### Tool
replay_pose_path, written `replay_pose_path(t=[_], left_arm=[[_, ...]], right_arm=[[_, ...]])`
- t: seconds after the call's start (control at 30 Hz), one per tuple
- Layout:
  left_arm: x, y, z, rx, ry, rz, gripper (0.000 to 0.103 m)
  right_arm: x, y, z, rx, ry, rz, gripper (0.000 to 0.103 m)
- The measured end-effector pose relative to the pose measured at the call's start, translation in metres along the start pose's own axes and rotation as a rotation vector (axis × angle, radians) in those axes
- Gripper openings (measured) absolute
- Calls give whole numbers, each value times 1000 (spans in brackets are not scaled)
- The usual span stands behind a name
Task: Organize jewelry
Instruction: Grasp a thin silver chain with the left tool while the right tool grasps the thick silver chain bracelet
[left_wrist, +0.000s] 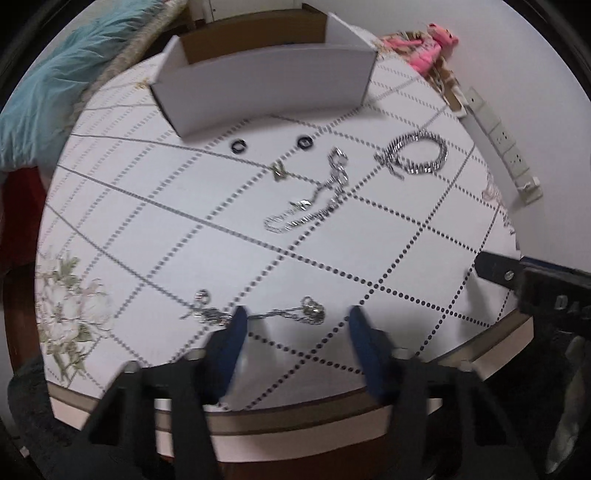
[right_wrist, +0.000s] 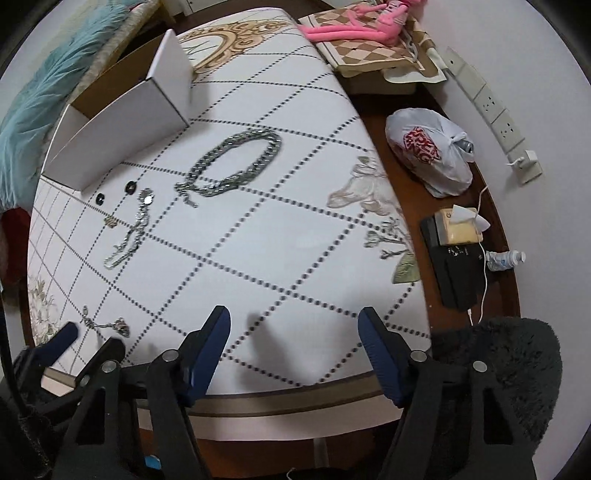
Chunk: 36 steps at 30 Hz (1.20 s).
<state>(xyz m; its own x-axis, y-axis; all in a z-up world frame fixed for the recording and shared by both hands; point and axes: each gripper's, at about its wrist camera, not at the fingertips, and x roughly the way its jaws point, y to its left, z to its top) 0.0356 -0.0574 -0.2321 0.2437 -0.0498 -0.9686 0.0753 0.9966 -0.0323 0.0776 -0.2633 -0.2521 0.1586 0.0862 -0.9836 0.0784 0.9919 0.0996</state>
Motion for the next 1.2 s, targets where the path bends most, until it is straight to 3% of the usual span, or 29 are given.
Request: replay_pose_path(t=[0.07,0.1,0.23,0.43,0.67,0.83,0.9,0.93,1.2], left_arm=[[3,-4,-1,24,-29,14,13],[3,-6,-1,35,-33,12,10],[1,5,2,-2,-33,-16,10],[-26,49,15,-100,-95,-11,9],[-37,86,34,-173,-127,-2,9],[-34,84,48,-167,-125,-24,10],[-33,80,53,-158,-122,-35,9],[-32,78,57,-156,-120,-39,9],[-51,74,59,-152,-130,-111,9]], right_arm=[[0,-3,1,6,-1,3,73],[0,-4,2,12,-1,11,73],[-5,-6,9,34,-9,53,73],[-15,11,26,29,-42,172,73],[5,18,65,113,-96,125,73],[24,30,81,102,-129,14,51],[27,40,80,67,-146,-43,20],[27,40,80,66,-155,-52,10],[6,28,62,85,-165,100,7]])
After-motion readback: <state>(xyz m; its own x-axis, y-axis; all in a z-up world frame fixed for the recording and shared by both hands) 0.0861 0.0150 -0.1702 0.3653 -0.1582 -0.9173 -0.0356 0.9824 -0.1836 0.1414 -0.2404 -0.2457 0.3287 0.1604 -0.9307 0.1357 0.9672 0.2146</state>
